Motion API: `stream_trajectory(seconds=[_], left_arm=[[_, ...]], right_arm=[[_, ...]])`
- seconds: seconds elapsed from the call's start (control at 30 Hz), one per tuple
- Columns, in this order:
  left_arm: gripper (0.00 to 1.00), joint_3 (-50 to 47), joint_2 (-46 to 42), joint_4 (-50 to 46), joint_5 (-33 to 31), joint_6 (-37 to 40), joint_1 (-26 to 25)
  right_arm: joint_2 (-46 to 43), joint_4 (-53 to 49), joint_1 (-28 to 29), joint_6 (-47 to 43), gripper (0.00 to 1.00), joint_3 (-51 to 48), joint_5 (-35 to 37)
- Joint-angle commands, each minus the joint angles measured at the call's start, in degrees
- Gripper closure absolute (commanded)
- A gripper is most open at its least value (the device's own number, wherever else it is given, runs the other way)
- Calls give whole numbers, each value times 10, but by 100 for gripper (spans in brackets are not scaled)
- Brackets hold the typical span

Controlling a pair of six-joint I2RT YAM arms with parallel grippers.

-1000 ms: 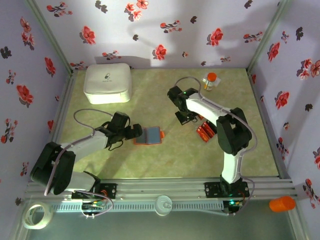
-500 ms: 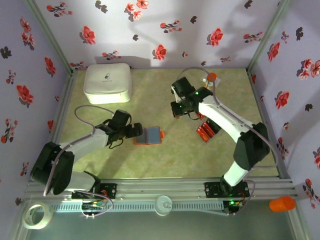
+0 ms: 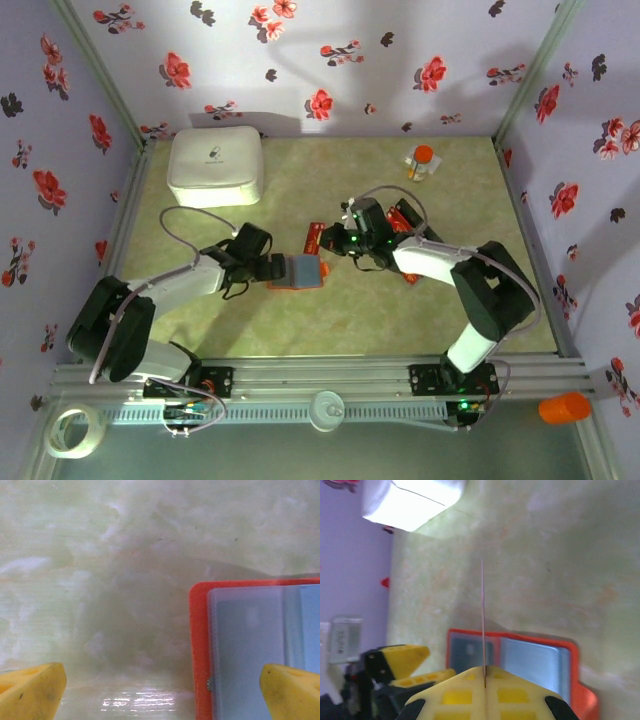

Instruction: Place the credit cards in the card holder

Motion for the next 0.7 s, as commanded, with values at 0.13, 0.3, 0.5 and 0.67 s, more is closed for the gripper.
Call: stream_trajectory(seconds=[0.13,0.3,0.5,0.67], left_arm=[[0,-8,7,-18,-33,-4,-5],[0,-13,12,-17,-36,-6,-5],[0,-19,20,-16,-41,-11,-5],[0,-23,25,-15,-42,-13,-6]], right_arm=[[40,164,19,68,100,-40,-11],[49,174,27,65,100,-51,-8],[59,170,36,53,100,-56,-8],[65,167,40,46,100,-58,-6]])
